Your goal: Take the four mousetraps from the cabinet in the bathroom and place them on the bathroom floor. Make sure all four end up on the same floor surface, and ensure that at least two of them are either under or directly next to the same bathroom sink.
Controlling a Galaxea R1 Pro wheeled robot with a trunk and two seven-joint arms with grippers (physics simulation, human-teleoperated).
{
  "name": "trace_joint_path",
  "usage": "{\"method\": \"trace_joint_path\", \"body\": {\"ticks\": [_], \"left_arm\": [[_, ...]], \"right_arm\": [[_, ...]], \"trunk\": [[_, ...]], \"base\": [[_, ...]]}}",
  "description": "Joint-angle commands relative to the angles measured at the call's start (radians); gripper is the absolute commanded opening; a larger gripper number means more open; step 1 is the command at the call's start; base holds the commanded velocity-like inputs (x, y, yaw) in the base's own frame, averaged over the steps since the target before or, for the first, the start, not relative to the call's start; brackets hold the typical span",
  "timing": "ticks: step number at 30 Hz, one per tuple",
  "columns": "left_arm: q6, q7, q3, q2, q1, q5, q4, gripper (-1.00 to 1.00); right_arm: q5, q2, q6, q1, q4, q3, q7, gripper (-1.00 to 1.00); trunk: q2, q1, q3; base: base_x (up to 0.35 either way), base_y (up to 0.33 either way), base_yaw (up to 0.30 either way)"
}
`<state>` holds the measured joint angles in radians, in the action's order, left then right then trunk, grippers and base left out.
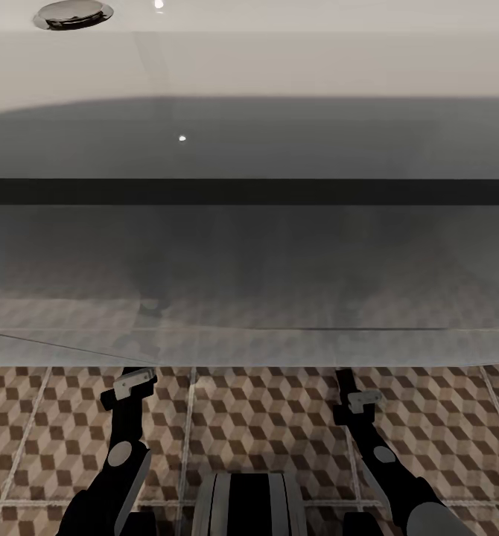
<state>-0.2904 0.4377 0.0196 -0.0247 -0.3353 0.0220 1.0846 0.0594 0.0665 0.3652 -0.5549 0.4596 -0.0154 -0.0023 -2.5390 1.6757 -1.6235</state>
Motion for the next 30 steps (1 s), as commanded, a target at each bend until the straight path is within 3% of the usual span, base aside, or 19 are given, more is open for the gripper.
{"method": "trace_joint_path", "body": {"ticks": [1,9,18,30], "left_arm": [[-0.001,0.007,0.002,0.001,0.000,0.004,0.000,-1.00],[-0.001,0.007,0.002,0.000,-0.001,0.004,0.000,-1.00],[-0.001,0.007,0.002,0.000,-0.001,0.004,-0.001,-1.00],[-0.001,0.007,0.002,0.000,-0.001,0.004,-0.001,-1.00]], "right_arm": [[0.005,0.001,0.004,0.000,-0.001,-0.002,0.001,-1.00],[0.011,0.000,0.046,0.000,-0.004,-0.002,0.000,-1.00],[0.009,0.001,0.197,0.001,-0.033,0.000,0.001,-1.00],[0.010,0.001,0.228,0.001,-0.039,-0.001,0.003,-1.00]], "trunk": [[0.000,0.000,0.000],[0.000,0.000,0.000],[0.000,0.000,0.000],[0.000,0.000,0.000]], "base": [[0.000,0.000,0.000],[0.000,0.000,0.000],[0.000,0.000,0.000],[0.000,0.000,0.000]]}}
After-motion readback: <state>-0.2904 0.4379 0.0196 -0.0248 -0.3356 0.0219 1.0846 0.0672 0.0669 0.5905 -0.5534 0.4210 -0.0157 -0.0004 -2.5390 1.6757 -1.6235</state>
